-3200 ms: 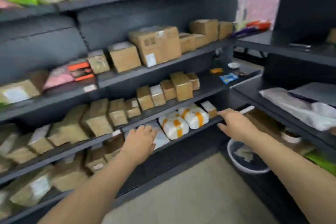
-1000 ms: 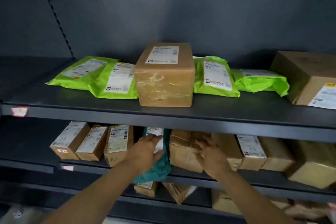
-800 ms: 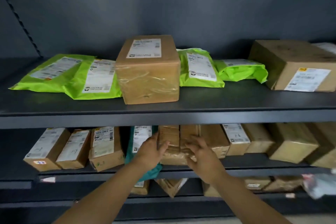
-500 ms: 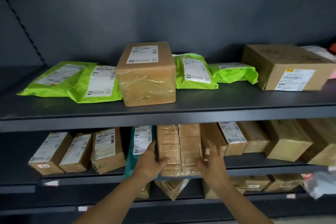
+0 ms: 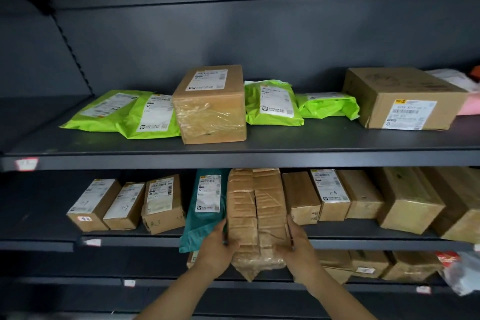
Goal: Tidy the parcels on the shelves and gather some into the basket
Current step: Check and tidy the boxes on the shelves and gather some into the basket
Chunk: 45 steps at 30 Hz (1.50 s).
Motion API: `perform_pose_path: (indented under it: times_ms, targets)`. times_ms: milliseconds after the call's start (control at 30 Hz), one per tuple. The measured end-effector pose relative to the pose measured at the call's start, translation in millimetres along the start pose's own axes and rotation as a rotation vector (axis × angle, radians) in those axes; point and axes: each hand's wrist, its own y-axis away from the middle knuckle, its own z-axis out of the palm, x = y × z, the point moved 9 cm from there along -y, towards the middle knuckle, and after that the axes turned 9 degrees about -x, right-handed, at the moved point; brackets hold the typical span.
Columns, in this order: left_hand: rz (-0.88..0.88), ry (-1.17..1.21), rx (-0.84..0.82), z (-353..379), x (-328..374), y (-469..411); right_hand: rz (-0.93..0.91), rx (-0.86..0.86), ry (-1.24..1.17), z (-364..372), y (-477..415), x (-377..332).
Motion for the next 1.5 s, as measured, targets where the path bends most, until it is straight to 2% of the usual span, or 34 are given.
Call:
perform_pose_path:
  times_ms: [67, 133, 267, 333, 433, 500, 567, 700, 867, 1000, 1100, 1167, 1233, 1267, 1333, 1400, 1500]
  targets:
    - [0.026, 0.029, 0.006, 1, 6, 3, -0.017, -0.043, 0.067, 6, -5, 7]
    - [0.043, 0.178, -0.019, 5, 10, 6, -0.066, -0.069, 0.158, 12, -3, -3]
    - [-0.102, 0.455, -0.067, 21, -24, -2, -0.126, -0.133, 0.424, 38, -1, -26]
    - [-0.164, 0.511, -0.103, 28, -53, -14, -0.178, -0.197, 0.525, 56, 1, -30]
    - [-0.241, 0.466, -0.165, 29, -39, 5, -0.130, -0.369, 0.515, 79, 4, -13]
    - [-0.249, 0.499, -0.261, 37, -30, 12, -0.106, -0.341, 0.480, 74, 3, 3]
    - [-0.202, 0.519, -0.302, 40, -27, 9, -0.091, -0.244, 0.523, 57, 3, 14]
    - [-0.143, 0.463, -0.210, 38, -23, 0, -0.094, -0.173, 0.731, 33, -2, 23]
    - [-0.113, 0.290, -0.135, 33, -14, -14, -0.025, -0.109, 0.843, 20, -18, 25]
    - [-0.095, 0.141, -0.105, 24, -12, -23, 0.178, 0.088, 0.650, -9, -13, 41]
    - [-0.084, 0.039, -0.055, 18, -6, -32, 0.261, 0.003, 0.385, -17, -13, 54]
    - [-0.048, -0.065, 0.052, 6, 4, -32, 0.267, -0.082, 0.339, -17, -15, 52]
    - [0.097, -0.212, 0.163, -7, 25, -26, 0.254, -0.091, 0.354, -20, -22, 45]
    - [0.197, -0.326, 0.156, -6, 39, -23, 0.235, -0.068, 0.365, -22, -26, 41]
    - [0.331, -0.691, 0.002, 14, 59, -22, 0.193, -0.005, 0.391, -25, -38, 35]
    - [0.359, -1.003, -0.142, 32, 62, -26, 0.162, 0.045, 0.435, -24, -48, 31]
    - [0.317, -1.113, -0.104, 30, 63, -43, 0.124, 0.077, 0.461, -24, -59, 29]
